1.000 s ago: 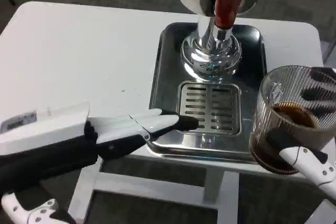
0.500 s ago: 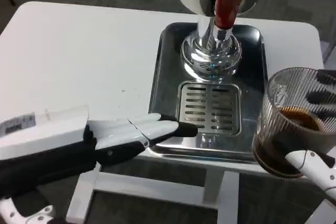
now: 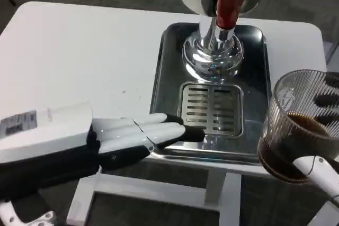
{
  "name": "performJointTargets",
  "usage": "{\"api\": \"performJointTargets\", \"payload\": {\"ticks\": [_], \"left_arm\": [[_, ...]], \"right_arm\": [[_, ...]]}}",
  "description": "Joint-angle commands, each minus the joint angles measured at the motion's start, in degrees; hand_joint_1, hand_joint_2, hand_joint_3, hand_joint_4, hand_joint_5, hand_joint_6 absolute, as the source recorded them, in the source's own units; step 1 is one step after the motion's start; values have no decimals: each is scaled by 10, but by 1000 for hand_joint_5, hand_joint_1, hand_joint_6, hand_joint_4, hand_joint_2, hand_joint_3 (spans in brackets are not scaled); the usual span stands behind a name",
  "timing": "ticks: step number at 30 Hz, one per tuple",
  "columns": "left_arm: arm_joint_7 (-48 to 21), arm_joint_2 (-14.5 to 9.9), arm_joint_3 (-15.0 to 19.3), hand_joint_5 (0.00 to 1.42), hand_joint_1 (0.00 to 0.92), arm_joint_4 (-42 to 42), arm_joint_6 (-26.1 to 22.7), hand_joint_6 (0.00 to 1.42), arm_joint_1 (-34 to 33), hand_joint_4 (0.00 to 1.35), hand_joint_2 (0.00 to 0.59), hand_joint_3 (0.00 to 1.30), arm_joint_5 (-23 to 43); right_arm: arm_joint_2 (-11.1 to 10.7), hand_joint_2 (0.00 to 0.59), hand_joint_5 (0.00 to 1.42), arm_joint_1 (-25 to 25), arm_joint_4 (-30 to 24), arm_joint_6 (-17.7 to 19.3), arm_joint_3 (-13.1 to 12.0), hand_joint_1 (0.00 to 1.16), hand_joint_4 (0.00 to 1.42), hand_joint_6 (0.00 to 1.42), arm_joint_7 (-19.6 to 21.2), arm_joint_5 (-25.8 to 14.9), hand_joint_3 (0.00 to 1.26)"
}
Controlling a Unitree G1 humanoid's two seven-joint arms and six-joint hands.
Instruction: Grasp the cup under the faucet to collect the drink, then remove the cup.
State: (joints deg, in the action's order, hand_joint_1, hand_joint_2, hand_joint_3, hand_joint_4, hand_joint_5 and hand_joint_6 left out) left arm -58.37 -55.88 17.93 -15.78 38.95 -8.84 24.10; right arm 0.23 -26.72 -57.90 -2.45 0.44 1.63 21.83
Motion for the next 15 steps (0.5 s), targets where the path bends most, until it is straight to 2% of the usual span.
{"api": "performJointTargets", "payload": {"ticks": [1, 15], "left_arm": [[-7, -10, 12, 0, 0, -13, 8, 181, 7, 0, 92, 0, -6], [-7, -10, 46, 0, 0, -25, 3, 181, 39, 0, 92, 0, -5]], "right_arm": [[5, 228, 1207, -7, -21, 37, -2, 796, 947, 1424, 2, -13, 808], [7, 228, 1208, -7, -21, 44, 8, 796, 959, 1424, -7, -11, 816]]}}
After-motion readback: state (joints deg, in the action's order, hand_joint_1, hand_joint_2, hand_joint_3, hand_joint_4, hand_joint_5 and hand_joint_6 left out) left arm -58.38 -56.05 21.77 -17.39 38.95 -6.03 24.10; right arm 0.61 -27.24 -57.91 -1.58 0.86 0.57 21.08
